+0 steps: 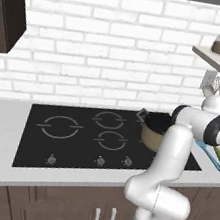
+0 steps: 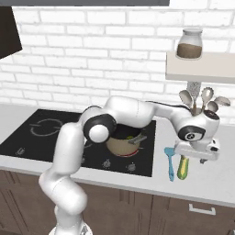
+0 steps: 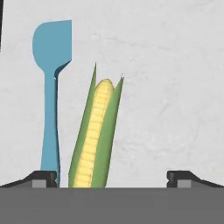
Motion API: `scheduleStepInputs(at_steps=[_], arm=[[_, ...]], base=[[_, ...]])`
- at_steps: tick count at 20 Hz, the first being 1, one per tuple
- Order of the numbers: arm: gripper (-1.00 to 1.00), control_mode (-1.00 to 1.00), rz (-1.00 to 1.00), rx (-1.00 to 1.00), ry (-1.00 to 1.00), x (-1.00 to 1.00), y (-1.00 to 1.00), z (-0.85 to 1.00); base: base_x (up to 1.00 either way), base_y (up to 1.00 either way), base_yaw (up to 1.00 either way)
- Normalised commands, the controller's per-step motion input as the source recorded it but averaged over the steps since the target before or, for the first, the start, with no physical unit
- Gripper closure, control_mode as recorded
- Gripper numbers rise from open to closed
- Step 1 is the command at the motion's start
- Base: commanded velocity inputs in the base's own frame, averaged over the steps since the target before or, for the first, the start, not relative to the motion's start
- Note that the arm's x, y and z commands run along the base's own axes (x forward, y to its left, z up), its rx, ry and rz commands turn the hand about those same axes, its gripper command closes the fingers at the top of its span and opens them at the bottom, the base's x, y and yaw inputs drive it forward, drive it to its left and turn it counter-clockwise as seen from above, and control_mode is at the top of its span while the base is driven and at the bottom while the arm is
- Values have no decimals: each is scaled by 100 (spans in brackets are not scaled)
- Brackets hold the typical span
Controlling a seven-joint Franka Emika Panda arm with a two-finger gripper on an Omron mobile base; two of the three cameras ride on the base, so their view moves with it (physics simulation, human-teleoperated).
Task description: Put the corn and lime in the pot. Retrieve the spatula and lightly stir the vegetables in the pot.
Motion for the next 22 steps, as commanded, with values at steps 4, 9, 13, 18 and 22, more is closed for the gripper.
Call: scheduleStepInputs(at_steps=[4,9,13,18,22], arm=[[-100,-100,12,14,2,-8,50,-9],[-100,-100,13,4,2,0,39,-35],[-100,-100,12,0,2,3,30,-61],[-100,-100,8,0,0,29,11,-51],[-100,-100,1,0,0,20,-3,-25]], base=[[0,0,0],[0,0,0],[0,0,0],[0,0,0],[0,0,0]])
